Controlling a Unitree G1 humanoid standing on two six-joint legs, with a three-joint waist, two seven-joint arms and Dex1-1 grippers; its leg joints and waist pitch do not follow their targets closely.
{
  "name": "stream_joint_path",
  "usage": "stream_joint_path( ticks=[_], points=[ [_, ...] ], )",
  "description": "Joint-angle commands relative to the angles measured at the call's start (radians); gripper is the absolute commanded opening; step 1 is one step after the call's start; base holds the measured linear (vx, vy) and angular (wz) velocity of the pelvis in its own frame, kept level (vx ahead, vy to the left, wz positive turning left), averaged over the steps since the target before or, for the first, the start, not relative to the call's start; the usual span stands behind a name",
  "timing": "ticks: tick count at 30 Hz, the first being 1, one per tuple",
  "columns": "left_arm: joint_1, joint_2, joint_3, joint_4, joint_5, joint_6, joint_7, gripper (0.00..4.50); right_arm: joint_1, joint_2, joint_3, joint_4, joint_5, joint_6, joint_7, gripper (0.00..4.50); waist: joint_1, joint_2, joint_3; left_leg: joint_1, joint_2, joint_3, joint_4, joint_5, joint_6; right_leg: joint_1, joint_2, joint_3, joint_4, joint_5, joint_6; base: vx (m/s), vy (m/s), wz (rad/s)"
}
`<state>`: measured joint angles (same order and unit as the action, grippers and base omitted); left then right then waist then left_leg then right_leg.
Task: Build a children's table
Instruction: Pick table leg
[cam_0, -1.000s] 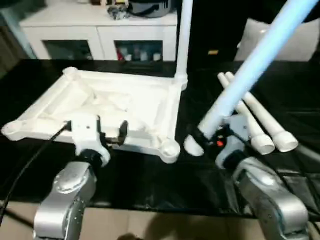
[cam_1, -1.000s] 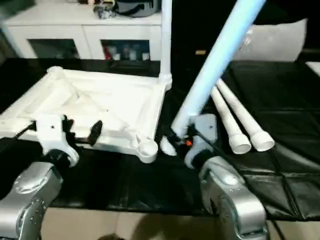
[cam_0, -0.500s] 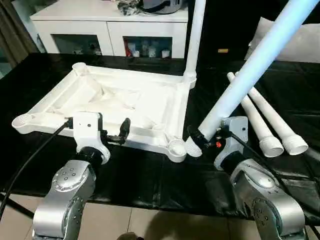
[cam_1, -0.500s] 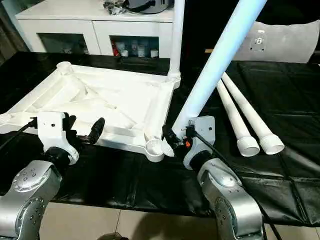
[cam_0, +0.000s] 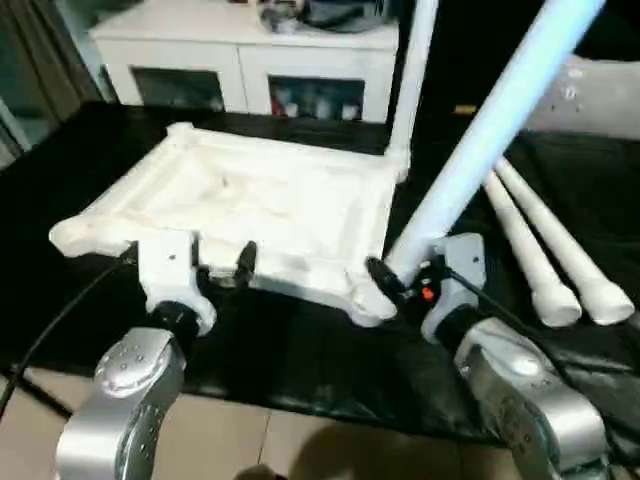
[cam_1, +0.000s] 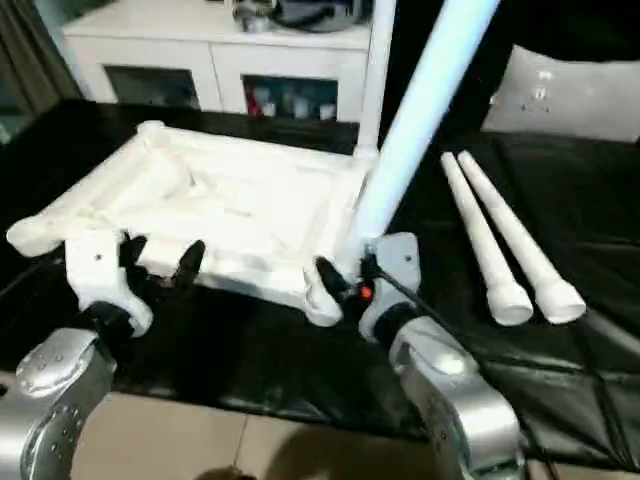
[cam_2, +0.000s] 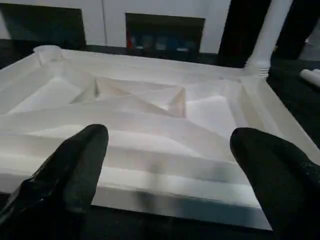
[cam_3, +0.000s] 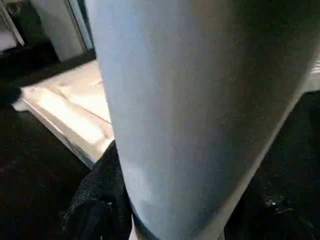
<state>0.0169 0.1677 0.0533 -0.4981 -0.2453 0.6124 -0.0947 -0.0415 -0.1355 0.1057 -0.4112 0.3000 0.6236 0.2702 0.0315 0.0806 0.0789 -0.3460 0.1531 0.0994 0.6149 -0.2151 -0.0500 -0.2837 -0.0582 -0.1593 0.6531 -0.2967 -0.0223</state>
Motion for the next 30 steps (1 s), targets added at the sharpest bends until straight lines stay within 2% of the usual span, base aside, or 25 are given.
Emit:
stream_joint_path(
  ticks=[1,2,3,4,6,7,8,9,10,11,12,13,14,15,16,17,18,19,20,21,22,23,24,27,30],
  points=[
    [-0.007,-0.004,-0.006,-0.012,-0.008,0.012,-0.003,4.5,-0.002,-0.016,-0.012,-0.013,-0.004,-0.019,-0.001,1.91,0.014,0.004,-0.042,0.035,0.11,-0.039,-0.187,-0.957,-0.004,-0.004,-0.031,0.1,0.042,-0.188,-0.017,0.068,-0.056,0.03],
    [-0.006,-0.006,-0.006,-0.013,-0.008,0.013,-0.005,4.5,-0.001,-0.02,-0.009,-0.013,-0.013,-0.03,-0.002,1.91,-0.007,-0.034,-0.048,0.071,0.078,-0.03,-0.136,-0.86,0.002,-0.023,-0.064,0.136,-0.044,-0.346,-0.031,0.068,-0.056,0.03],
    [-0.006,-0.006,-0.006,-0.013,-0.008,0.013,-0.005,4.5,-0.001,-0.02,-0.009,-0.013,-0.013,-0.03,-0.002,1.91,-0.008,-0.019,-0.026,0.041,0.047,-0.017,-0.077,-0.757,-0.041,-0.019,-0.132,0.151,-0.139,-0.599,-0.078,0.133,-0.067,-0.09],
    [-0.006,-0.008,-0.004,-0.014,-0.011,0.015,-0.007,4.5,0.0,-0.022,-0.006,-0.015,-0.016,-0.032,-0.003,1.91,0.041,-0.035,-0.064,-0.055,0.026,-0.004,0.051,-0.178,0.074,0.082,-0.204,0.232,-0.197,-0.744,-0.079,0.115,-0.021,-0.05],
    [-0.005,-0.008,-0.005,-0.016,-0.013,0.015,-0.01,4.5,0.003,-0.022,-0.006,-0.018,-0.016,-0.031,-0.002,1.91,0.042,-0.037,-0.061,-0.085,0.025,-0.003,0.028,-0.036,0.103,0.091,-0.141,0.184,-0.181,-0.546,-0.113,0.125,-0.01,-0.01],
    [-0.004,-0.008,-0.005,-0.017,-0.013,0.015,-0.011,4.5,0.003,-0.022,-0.005,-0.019,-0.016,-0.031,-0.001,1.91,0.036,-0.02,-0.079,-0.063,0.029,0.01,-0.012,0.024,0.108,0.086,-0.083,0.134,-0.163,-0.378,-0.116,0.15,0.04,0.0],
    [-0.002,-0.008,-0.006,-0.018,-0.016,0.015,-0.013,4.5,0.005,-0.027,0.0,-0.021,-0.021,-0.028,0.003,1.91,0.019,0.008,-0.089,-0.035,0.046,-0.01,-0.046,0.029,0.128,0.07,-0.034,0.099,-0.132,-0.218,-0.083,0.15,0.04,0.0],
    [-0.002,-0.008,-0.006,-0.018,-0.016,0.015,-0.013,4.5,0.005,-0.027,0.0,-0.021,-0.021,-0.028,0.003,1.91,0.005,0.009,-0.087,-0.001,0.062,-0.032,-0.061,0.003,0.163,0.044,-0.01,0.088,-0.11,-0.168,-0.065,0.198,0.058,0.05],
    [0.0,-0.008,-0.007,-0.022,-0.017,0.017,-0.014,4.5,0.014,-0.039,0.011,-0.028,-0.029,-0.027,0.007,1.91,-0.022,0.005,-0.095,0.046,0.069,-0.143,-0.092,-0.013,0.379,0.013,0.01,0.047,-0.037,-0.104,-0.039,0.191,0.035,0.25],
    [0.002,-0.008,-0.007,-0.024,-0.016,0.018,-0.014,4.5,0.018,-0.039,0.013,-0.029,-0.028,-0.029,0.004,1.91,-0.039,0.027,-0.107,0.077,0.039,-0.151,-0.077,0.009,0.472,0.0,0.019,0.045,-0.039,-0.095,-0.031,0.191,0.035,0.25],
    [0.004,-0.008,-0.009,-0.027,-0.015,0.017,-0.015,4.5,0.024,-0.033,0.006,-0.029,-0.021,-0.034,-0.005,1.91,-0.081,0.032,-0.117,0.189,0.123,-0.189,-0.053,0.089,0.58,-0.116,-0.007,0.088,0.031,-0.137,0.006,0.164,-0.004,0.4],
    [0.005,-0.008,-0.01,-0.027,-0.015,0.016,-0.016,4.5,0.025,-0.03,0.003,-0.029,-0.019,-0.034,-0.008,1.91,-0.087,0.003,-0.127,0.19,0.167,-0.219,-0.058,0.167,0.621,-0.133,-0.026,0.11,0.07,-0.136,0.042,0.14,-0.048,0.24],
    [0.007,-0.008,-0.011,-0.029,-0.015,0.015,-0.016,4.5,0.025,-0.029,0.0,-0.029,-0.022,-0.035,-0.011,1.91,-0.076,0.003,-0.102,0.13,0.158,-0.181,-0.072,0.182,0.611,-0.137,-0.044,0.139,0.09,-0.079,0.093,0.14,-0.048,0.24],
    [0.01,-0.008,-0.012,-0.03,-0.015,0.013,-0.016,4.5,0.026,-0.03,0.0,-0.029,-0.029,-0.038,-0.013,1.91,-0.071,-0.024,-0.087,0.072,0.096,-0.112,-0.089,0.058,0.524,-0.111,-0.044,0.151,0.046,0.029,0.067,0.082,-0.06,0.06],
    [0.01,-0.008,-0.012,-0.03,-0.015,0.013,-0.016,4.5,0.026,-0.03,0.0,-0.029,-0.029,-0.038,-0.013,1.91,-0.046,-0.072,-0.086,0.021,-0.024,-0.022,-0.045,-0.167,0.358,-0.037,-0.061,0.202,-0.097,0.027,0.026,0.068,-0.09,0.02],
    [0.011,-0.007,-0.017,-0.034,-0.018,0.012,-0.021,4.5,0.026,-0.032,-0.005,-0.031,-0.03,-0.039,-0.013,1.91,-0.025,-0.09,-0.07,-0.033,-0.073,0.005,0.041,-0.187,0.304,0.018,-0.123,0.265,-0.151,-0.146,-0.002,0.068,-0.09,0.02],
    [0.014,-0.006,-0.023,-0.038,-0.023,0.006,-0.032,4.5,0.028,-0.031,-0.012,-0.032,-0.032,-0.042,-0.015,1.91,-0.005,-0.078,-0.083,-0.082,-0.04,-0.022,0.12,-0.099,0.205,0.082,-0.194,0.306,-0.161,-0.284,-0.079,0.09,-0.098,-0.06],
    [0.017,-0.003,-0.028,-0.042,-0.03,0.007,-0.041,4.5,0.029,-0.03,-0.019,-0.032,-0.032,-0.047,-0.019,1.91,0.004,-0.081,-0.081,-0.108,-0.036,-0.029,0.104,0.019,0.136,0.07,-0.15,0.27,-0.136,-0.16,-0.103,0.087,-0.064,-0.08],
    [0.018,-0.003,-0.029,-0.042,-0.036,0.007,-0.048,4.5,0.03,-0.03,-0.021,-0.032,-0.033,-0.052,-0.022,1.91,0.008,-0.065,-0.08,-0.107,-0.026,-0.033,0.082,0.068,0.113,0.063,-0.139,0.25,-0.121,-0.061,-0.123,0.087,-0.064,-0.08],
    [0.018,-0.002,-0.03,-0.041,-0.042,0.005,-0.056,4.5,0.029,-0.03,-0.023,-0.032,-0.036,-0.06,-0.026,1.91,0.01,-0.052,-0.081,-0.073,-0.013,-0.022,0.003,0.165,0.098,0.026,-0.087,0.192,-0.102,0.097,-0.13,0.075,-0.05,-0.09],
    [0.017,0.004,-0.036,-0.04,-0.045,0.003,-0.069,4.5,0.028,-0.032,-0.024,-0.03,-0.041,-0.069,-0.029,1.91,0.016,-0.007,-0.094,-0.048,0.016,-0.022,-0.045,0.235,0.094,0.013,-0.065,0.149,-0.087,0.183,-0.109,0.086,0.02,-0.1],
    [0.014,0.022,-0.052,-0.032,-0.05,-0.006,-0.105,4.5,0.025,-0.032,-0.029,-0.029,-0.039,-0.076,-0.027,1.9,0.007,-0.01,-0.08,-0.057,0.039,-0.034,-0.06,0.177,0.116,-0.007,-0.056,0.146,-0.082,0.187,-0.087,0.086,0.02,-0.1],
    [0.011,0.036,-0.063,-0.026,-0.054,-0.013,-0.13,4.5,0.023,-0.032,-0.033,-0.028,-0.037,-0.079,-0.026,1.9,0.011,0.0,-0.107,-0.022,0.072,-0.049,-0.036,0.213,0.106,-0.025,-0.053,0.162,-0.046,0.294,-0.084,0.085,0.052,0.0],
    [-0.013,0.078,-0.087,0.004,-0.069,-0.015,-0.209,4.5,0.015,-0.033,-0.045,-0.024,-0.027,-0.083,-0.021,1.9,0.016,0.0,-0.114,-0.027,0.061,-0.048,-0.035,0.271,0.087,-0.025,-0.058,0.16,-0.038,0.447,-0.09,0.001,0.017,-0.01],
    [-0.061,0.163,-0.136,0.045,-0.085,-0.003,-0.343,4.5,0.008,-0.066,-0.039,-0.011,-0.048,-0.105,0.006,1.9,0.025,-0.008,-0.091,-0.029,0.052,-0.028,-0.067,-0.078,0.008,-0.025,-0.07,0.168,-0.07,0.176,-0.112,0.0,0.0,0.0]
  ],
)
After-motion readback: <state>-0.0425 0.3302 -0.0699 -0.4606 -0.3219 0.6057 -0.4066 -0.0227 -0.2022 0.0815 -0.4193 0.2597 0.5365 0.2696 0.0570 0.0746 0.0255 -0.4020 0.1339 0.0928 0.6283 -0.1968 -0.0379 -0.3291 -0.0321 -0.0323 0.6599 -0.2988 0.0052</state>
